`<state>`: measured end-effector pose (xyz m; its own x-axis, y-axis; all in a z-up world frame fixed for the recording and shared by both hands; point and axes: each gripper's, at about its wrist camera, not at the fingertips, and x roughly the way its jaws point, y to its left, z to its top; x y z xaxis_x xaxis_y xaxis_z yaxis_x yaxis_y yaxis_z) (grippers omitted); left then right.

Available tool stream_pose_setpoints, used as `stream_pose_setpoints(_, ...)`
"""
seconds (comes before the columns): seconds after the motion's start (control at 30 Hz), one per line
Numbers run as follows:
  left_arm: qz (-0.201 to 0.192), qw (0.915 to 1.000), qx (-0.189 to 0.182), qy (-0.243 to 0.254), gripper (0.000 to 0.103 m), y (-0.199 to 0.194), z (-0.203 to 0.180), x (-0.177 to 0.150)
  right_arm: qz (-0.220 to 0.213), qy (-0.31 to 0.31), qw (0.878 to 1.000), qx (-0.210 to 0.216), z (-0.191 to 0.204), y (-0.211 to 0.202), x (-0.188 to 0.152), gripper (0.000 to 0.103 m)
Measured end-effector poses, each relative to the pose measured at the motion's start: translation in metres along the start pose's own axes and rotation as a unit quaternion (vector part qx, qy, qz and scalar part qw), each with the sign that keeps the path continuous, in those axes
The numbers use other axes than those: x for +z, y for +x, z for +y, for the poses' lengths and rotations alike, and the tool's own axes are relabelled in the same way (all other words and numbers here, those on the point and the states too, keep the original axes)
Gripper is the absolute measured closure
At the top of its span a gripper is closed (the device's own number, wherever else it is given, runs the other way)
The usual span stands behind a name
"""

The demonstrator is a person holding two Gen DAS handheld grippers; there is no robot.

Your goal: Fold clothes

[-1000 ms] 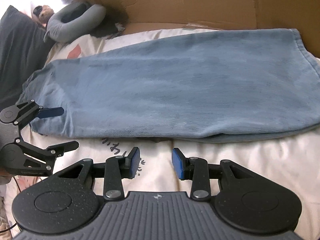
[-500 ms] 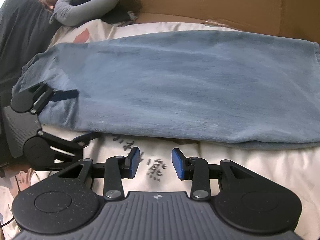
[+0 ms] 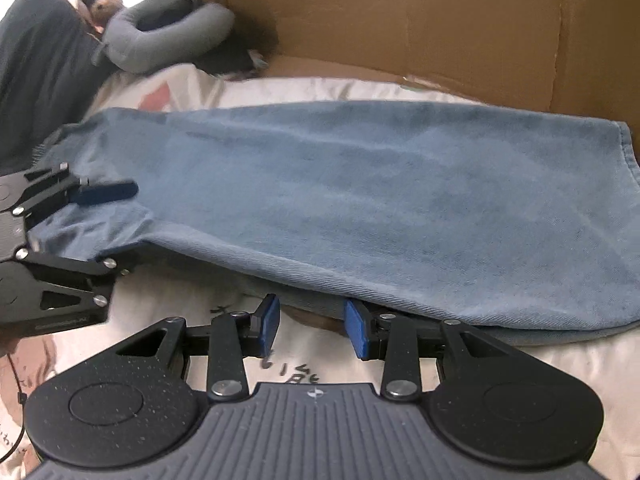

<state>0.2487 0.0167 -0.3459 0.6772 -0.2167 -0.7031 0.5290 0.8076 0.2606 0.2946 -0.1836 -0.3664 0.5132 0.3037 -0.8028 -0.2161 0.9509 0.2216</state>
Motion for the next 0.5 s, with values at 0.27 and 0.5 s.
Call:
stream_pose_setpoints(0.27, -0.011, 0.9999, -0.011, -0.005, 0.094, -0.008, -0.003, 0.008, -0.018, 0.037, 0.999, -0.004, -0.006, 0.008, 0.011, 0.061)
stream_pose_setpoints(0.5, -0.017, 0.9996, -0.012, -0.017, 0.095, -0.01, 0.002, 0.013, -0.015, 0.051, 0.998, -0.016, -0.009, 0.023, 0.023, 0.061)
